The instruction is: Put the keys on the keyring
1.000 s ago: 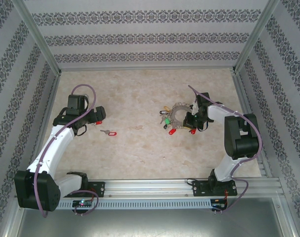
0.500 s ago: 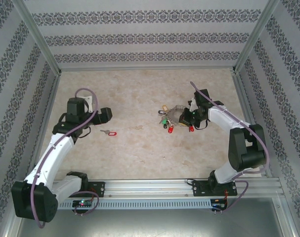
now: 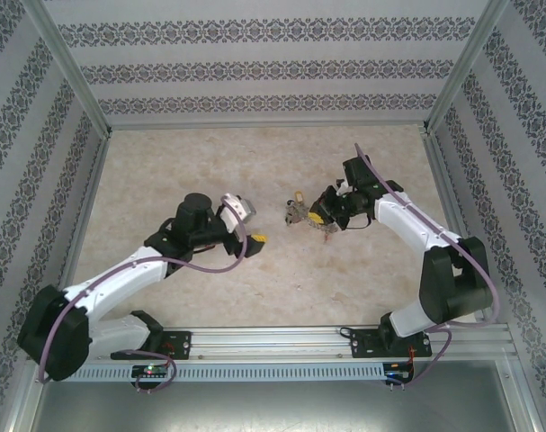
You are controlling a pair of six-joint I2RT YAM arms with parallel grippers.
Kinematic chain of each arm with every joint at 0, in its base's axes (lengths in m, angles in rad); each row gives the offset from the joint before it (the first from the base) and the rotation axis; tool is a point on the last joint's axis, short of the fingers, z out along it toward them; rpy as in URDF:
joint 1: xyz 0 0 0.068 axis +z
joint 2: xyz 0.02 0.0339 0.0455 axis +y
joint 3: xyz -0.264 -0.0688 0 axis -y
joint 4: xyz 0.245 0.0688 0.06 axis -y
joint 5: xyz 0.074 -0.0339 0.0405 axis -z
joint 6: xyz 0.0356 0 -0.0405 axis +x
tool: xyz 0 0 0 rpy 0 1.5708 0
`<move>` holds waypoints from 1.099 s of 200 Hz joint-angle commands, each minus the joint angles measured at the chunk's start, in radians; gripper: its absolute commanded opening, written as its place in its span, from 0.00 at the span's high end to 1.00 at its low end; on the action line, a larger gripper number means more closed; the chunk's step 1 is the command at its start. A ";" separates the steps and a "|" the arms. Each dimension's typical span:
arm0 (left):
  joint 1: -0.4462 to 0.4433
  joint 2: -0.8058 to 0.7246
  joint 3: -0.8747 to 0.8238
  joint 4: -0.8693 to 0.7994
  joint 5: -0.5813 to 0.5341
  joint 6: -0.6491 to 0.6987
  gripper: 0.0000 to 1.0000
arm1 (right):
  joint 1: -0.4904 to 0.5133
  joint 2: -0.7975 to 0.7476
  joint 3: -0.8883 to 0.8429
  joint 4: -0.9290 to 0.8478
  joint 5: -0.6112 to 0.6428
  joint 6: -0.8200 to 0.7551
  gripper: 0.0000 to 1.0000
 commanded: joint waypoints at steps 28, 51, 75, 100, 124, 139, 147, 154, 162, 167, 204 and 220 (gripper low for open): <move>-0.037 0.156 0.039 0.204 0.087 0.243 0.27 | 0.043 -0.064 0.045 -0.005 -0.100 0.116 1.00; -0.073 0.184 0.043 0.306 0.027 0.266 0.29 | 0.058 -0.083 0.044 -0.007 -0.107 0.111 1.00; -0.106 0.190 0.079 0.317 0.025 0.298 0.31 | 0.080 -0.095 0.044 -0.010 -0.108 0.131 1.00; -0.132 0.176 0.110 0.289 0.036 0.332 0.36 | 0.114 -0.100 0.055 -0.012 -0.092 0.175 1.00; -0.143 0.164 0.115 0.274 0.029 0.345 0.44 | 0.148 -0.106 0.076 -0.012 -0.058 0.237 1.00; -0.143 0.165 0.113 0.243 0.019 0.369 0.54 | 0.164 -0.100 0.096 -0.013 -0.057 0.267 1.00; -0.138 0.154 0.102 0.245 0.020 0.368 0.59 | 0.171 -0.100 0.105 -0.008 -0.065 0.277 1.00; -0.122 0.138 0.078 0.288 0.027 0.333 0.60 | 0.175 -0.095 0.111 0.002 -0.077 0.280 1.00; -0.088 0.117 0.046 0.349 0.058 0.269 0.59 | 0.176 -0.089 0.121 0.008 -0.094 0.271 1.00; -0.067 0.100 0.028 0.371 0.079 0.246 0.58 | 0.174 -0.085 0.129 0.007 -0.110 0.256 1.00; -0.053 -0.054 -0.020 0.175 0.062 0.361 0.52 | 0.192 -0.080 0.167 0.036 -0.234 0.148 1.00; -0.053 -0.127 -0.050 0.134 0.031 0.407 0.49 | 0.197 -0.078 0.170 0.055 -0.302 0.137 1.00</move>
